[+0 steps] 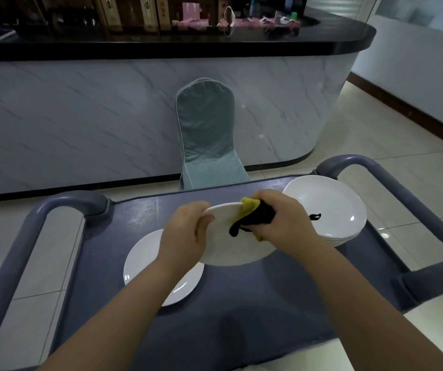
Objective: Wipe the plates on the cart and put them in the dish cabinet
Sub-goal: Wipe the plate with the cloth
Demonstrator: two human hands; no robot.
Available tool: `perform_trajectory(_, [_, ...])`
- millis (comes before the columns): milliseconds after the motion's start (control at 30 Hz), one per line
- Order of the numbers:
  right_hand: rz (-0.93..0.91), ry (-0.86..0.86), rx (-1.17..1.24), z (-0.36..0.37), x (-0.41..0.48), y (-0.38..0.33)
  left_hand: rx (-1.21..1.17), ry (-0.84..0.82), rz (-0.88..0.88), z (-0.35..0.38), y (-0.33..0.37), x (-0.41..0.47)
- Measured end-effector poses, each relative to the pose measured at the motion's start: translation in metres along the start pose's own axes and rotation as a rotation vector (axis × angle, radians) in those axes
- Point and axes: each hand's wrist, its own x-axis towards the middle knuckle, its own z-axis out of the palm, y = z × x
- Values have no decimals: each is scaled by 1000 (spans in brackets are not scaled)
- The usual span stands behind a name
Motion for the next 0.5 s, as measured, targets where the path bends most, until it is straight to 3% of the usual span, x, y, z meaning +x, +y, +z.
perform_trajectory(133, [-114, 72, -182, 16, -6, 4, 180, -120, 273, 17, -1, 13])
perform_trajectory(333, [7, 103, 92, -12, 6, -23, 173, 46, 345, -9, 30, 64])
perform_trajectory(400, [86, 129, 271, -23, 5, -25, 78, 153, 202, -22, 33, 71])
perform_trajectory(500, [265, 243, 517, -14, -6, -13, -293, 295, -212, -17, 31, 54])
